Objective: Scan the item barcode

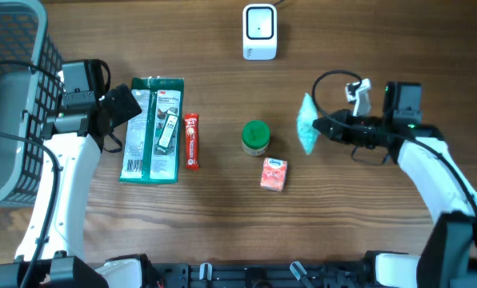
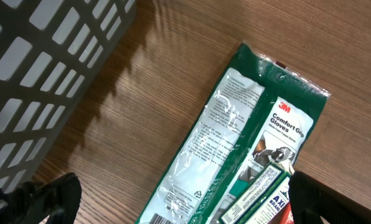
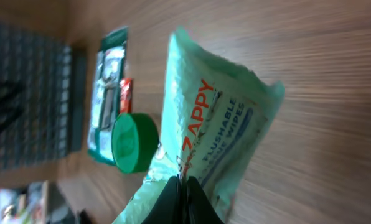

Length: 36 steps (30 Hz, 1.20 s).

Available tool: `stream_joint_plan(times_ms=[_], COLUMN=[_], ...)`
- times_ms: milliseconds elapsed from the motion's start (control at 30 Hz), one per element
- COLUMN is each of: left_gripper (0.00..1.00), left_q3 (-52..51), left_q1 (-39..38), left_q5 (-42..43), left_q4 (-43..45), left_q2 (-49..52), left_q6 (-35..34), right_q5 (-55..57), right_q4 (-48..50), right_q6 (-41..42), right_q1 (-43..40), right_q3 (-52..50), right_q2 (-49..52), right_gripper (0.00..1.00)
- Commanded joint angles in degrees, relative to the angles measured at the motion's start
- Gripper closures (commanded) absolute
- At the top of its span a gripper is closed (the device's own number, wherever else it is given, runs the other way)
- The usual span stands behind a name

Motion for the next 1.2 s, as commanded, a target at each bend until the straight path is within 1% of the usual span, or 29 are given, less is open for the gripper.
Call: stream_joint_plan(times_ms=[0,300,567,767,800,900,967,1033,1167], left_gripper=[0.0,0.0,0.0,0.0,0.0,0.0,0.0,0.0,0.0], left_q3=[0.2,0.2,0.2,0.2,0.2,0.2,0.2,0.2,0.2], left_q1=[0.2,0.2,0.2,0.2,0.2,0.2,0.2,0.2,0.2], left_q5=[0.1,0.1,0.1,0.1,0.1,0.1,0.1,0.1,0.1], left_q4=[0.0,0.0,0.0,0.0,0.0,0.0,0.0,0.0,0.0], left_q2=[-0.3,-0.3,-0.3,-0.3,-0.3,-0.3,-0.3,-0.3,-0.3], left_q6=[-0.5,-0.5,-0.5,-0.5,-0.5,-0.5,-0.5,-0.5,-0.5], right_q5=[-9.8,-9.9,-9.6,0.9,0.9,-3.7,-4.9,-2.4,8.2], right_q4=[5.4,9.2,8.0,5.0,4.9,5.6,5.5,4.2,0.4], right_q6=[-0.1,-1.4,-4.6,-4.9,-5.6,-6.9,-4.1,-2.5,-2.3], right_q1=[-0.2,-0.2,-3.0,-5.2,-5.2,-5.5,-6.3,-7.5,-10.3], right_q3=[-3.1,-3.9,-4.0,-4.1,-4.1,-4.0,-4.0,-4.0,-4.0], right_q2=[3.6,12.0,13.1,13.1,13.1,13.1,13.1,13.1,13.1], right_gripper=[0.96,0.96,0.96,0.96,0.96,0.96,0.96,0.96,0.96])
